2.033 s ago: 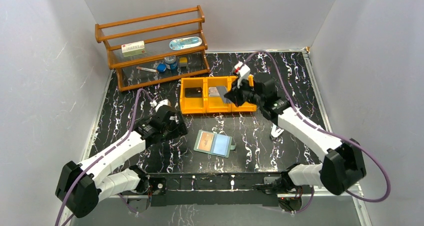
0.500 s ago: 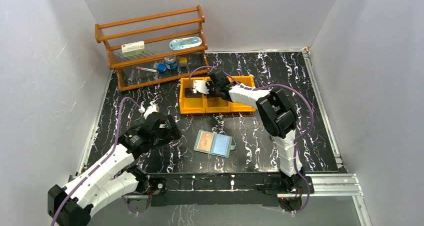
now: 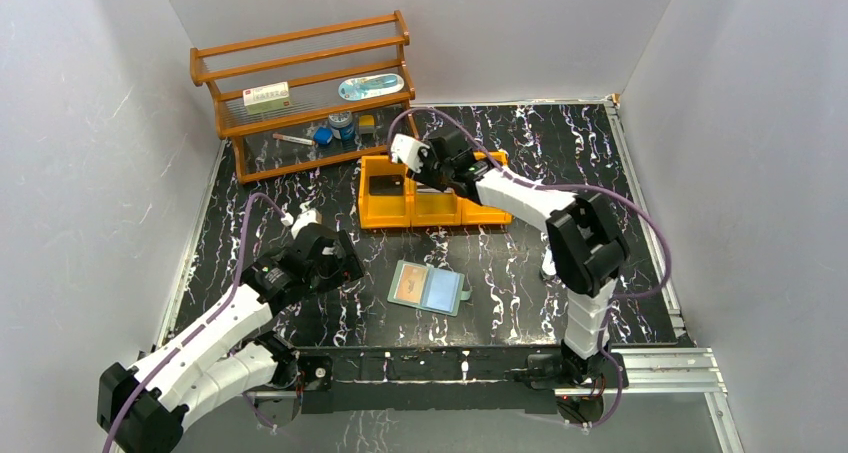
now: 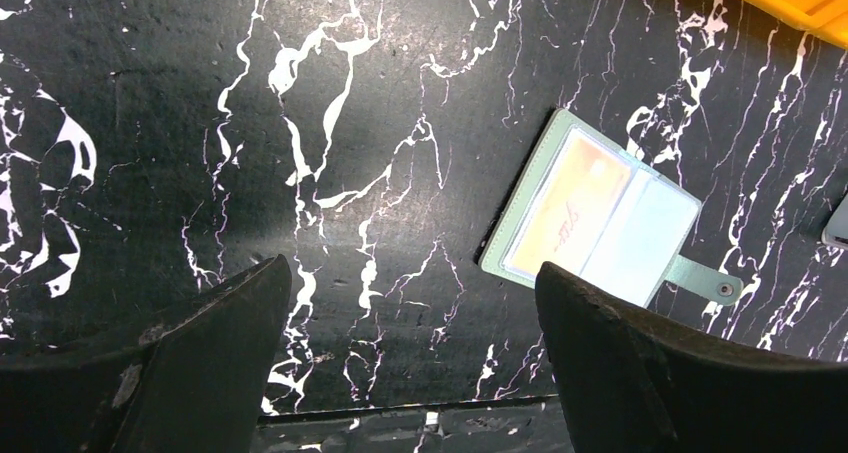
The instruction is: Take the credit cards out of the card holder
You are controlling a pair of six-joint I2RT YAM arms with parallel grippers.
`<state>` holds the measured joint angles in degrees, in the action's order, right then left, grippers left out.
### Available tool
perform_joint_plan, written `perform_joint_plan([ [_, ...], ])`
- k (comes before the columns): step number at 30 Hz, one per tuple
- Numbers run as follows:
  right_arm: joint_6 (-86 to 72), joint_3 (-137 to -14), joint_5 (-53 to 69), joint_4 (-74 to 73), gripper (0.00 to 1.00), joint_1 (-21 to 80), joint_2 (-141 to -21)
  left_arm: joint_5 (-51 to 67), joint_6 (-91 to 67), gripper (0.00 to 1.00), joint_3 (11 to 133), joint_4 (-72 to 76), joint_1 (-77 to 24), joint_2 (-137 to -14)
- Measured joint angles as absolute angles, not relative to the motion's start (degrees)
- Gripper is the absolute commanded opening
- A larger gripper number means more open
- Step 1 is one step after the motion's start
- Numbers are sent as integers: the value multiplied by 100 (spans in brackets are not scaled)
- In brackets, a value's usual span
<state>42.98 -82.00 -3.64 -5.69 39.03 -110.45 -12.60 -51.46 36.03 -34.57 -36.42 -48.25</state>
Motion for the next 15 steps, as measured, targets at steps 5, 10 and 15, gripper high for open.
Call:
perform_joint_plan([
  [5, 2032, -7706, -62, -554, 54, 3903, -10175, -1210, -5148, 92, 3603, -3339, -3642, -4856],
  [10, -1439, -7041, 202, -805, 63, 3953, -9198, -1205, -5201, 91, 3601, -3291, -3642, -4923],
  [15, -3618, -6401, -298, -1406, 79, 4517, -8906, -1374, -5341, 91, 3601, -3299, -3636, -4917],
])
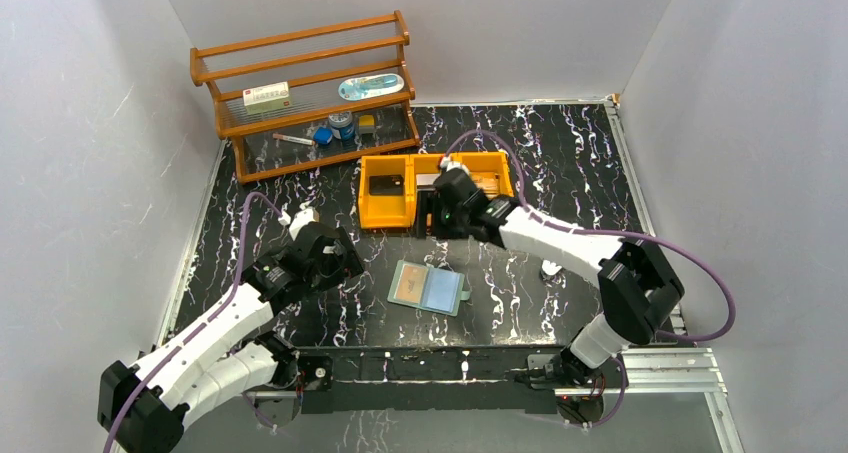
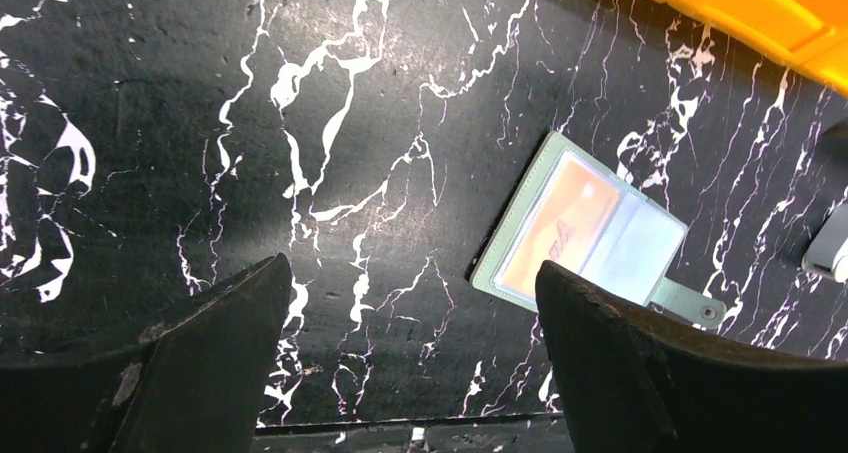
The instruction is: Take the credit cards out of the card holder
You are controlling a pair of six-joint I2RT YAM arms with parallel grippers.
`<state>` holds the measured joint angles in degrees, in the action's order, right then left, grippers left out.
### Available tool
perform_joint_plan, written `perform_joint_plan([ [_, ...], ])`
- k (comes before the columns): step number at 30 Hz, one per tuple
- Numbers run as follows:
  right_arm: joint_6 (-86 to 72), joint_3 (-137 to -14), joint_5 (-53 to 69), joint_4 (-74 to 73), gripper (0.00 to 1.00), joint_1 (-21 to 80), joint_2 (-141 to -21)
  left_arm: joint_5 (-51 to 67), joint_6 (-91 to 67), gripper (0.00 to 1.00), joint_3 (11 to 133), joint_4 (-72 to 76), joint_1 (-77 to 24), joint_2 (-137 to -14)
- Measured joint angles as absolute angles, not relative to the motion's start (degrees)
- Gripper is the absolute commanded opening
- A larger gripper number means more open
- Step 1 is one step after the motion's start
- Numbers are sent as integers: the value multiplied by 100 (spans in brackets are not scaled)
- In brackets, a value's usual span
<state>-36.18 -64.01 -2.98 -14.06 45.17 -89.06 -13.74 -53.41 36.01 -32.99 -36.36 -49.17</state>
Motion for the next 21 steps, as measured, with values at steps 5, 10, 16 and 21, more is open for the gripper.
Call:
perform_joint_plan([
  [5, -4661, -6246, -1013, -2152, 87, 5498, -9000, -1586, -5487, 91, 3601, -3382, -3632, -4812],
  [10, -5155, -6630, -1461, -2641, 86, 5994, -9550, -1752, -5653, 91, 3601, -3544, -3621, -4668],
  [16, -5435, -7199, -1791, -3059, 84, 6337, -10488, -1806, -5747, 91, 3601, -3651, -3621, -4539],
  [21, -5540, -7454, -1981, -3356, 80, 6504, -10816, -1806, -5776, 91, 3599, -3667, -3621, -4532],
])
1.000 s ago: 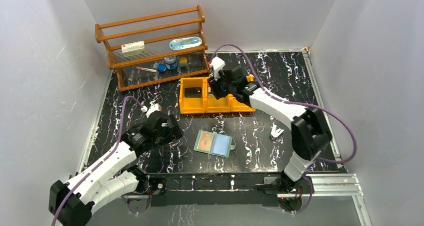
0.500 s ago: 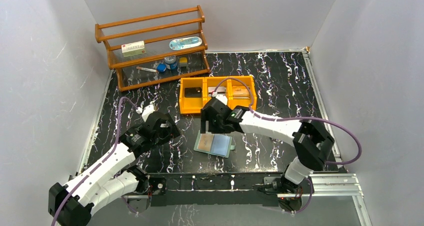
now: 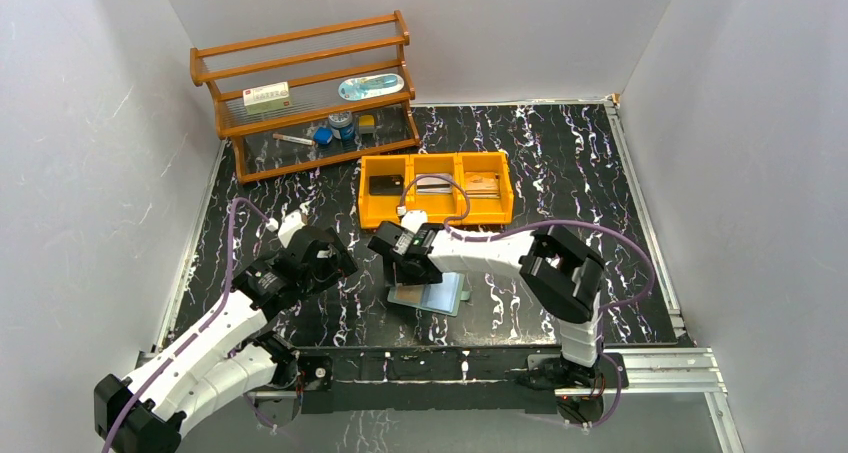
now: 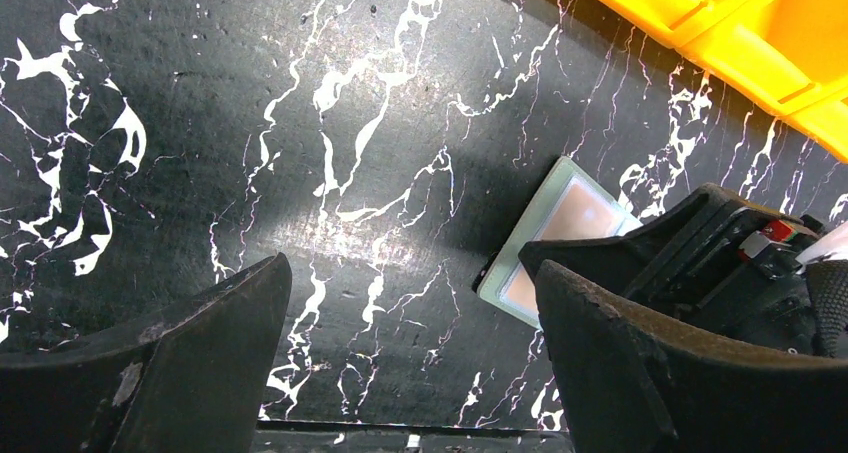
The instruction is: Take the credit cards out of the card holder
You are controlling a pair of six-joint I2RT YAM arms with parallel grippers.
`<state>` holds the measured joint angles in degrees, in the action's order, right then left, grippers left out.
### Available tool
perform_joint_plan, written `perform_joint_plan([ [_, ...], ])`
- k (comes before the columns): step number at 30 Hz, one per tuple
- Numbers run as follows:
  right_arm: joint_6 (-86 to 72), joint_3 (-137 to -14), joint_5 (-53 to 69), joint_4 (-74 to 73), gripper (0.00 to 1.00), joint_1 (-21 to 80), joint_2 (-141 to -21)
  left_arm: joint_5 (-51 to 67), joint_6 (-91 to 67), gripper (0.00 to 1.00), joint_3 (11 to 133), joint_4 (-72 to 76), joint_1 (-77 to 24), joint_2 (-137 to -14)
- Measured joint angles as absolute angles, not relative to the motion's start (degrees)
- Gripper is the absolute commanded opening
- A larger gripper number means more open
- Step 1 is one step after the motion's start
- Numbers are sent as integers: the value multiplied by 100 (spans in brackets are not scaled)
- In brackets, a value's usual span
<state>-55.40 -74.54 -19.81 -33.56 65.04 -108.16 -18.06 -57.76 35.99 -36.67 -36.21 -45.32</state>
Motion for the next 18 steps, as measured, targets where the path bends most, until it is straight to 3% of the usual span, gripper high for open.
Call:
perform_joint_plan([
  [11, -5623, -7883, -2211, -3776, 79, 6591, -11209, -1828, -5865, 91, 3590, -3752, -3621, -4447],
  [18, -5618, -7981, -2303, -3841, 67, 6624, -11295, -1887, -5907, 91, 3590, -3785, -3621, -4340],
])
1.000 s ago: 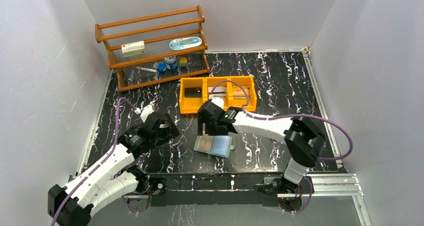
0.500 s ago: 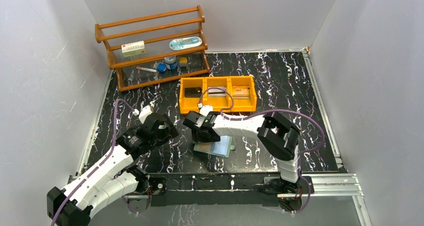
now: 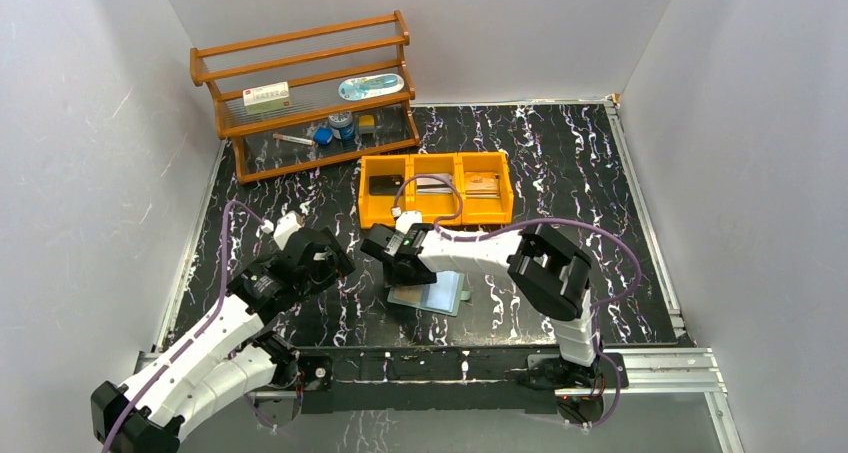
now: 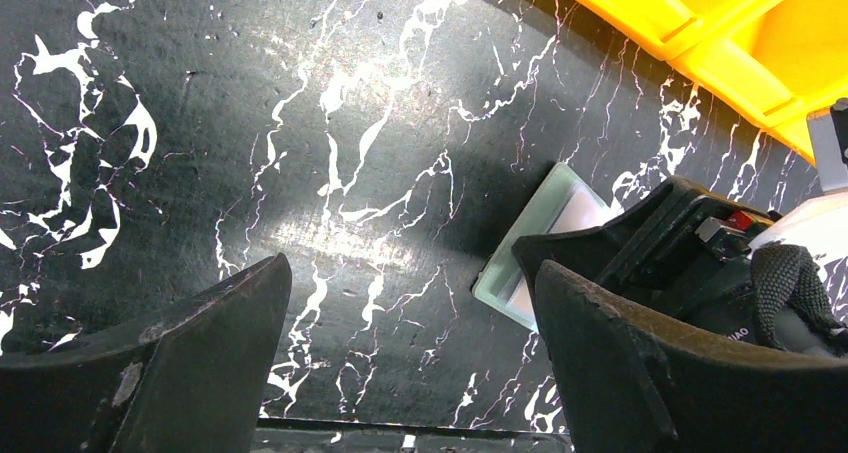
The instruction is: Take the credit cards out of the card holder
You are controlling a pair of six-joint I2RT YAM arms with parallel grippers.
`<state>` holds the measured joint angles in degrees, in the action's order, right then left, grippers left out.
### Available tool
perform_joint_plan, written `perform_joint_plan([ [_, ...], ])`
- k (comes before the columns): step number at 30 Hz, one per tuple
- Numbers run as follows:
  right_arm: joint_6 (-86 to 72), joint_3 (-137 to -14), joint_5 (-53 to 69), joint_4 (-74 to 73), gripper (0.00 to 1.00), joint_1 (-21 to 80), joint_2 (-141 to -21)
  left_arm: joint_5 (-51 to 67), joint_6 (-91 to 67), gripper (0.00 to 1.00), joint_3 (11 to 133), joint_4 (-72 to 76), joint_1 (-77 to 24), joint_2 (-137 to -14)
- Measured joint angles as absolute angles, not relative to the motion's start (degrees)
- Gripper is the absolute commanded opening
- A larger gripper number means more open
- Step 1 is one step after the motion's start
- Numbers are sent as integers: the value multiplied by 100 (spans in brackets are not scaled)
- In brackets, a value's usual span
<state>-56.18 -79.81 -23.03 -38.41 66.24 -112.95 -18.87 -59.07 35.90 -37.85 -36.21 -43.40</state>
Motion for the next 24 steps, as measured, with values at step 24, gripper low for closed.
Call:
perform_joint_plan([
  [24, -5441, -5299, -198, -1278, 62, 5736, -8978, -1278, -5557, 91, 3577, -3048, -3616, -4932],
])
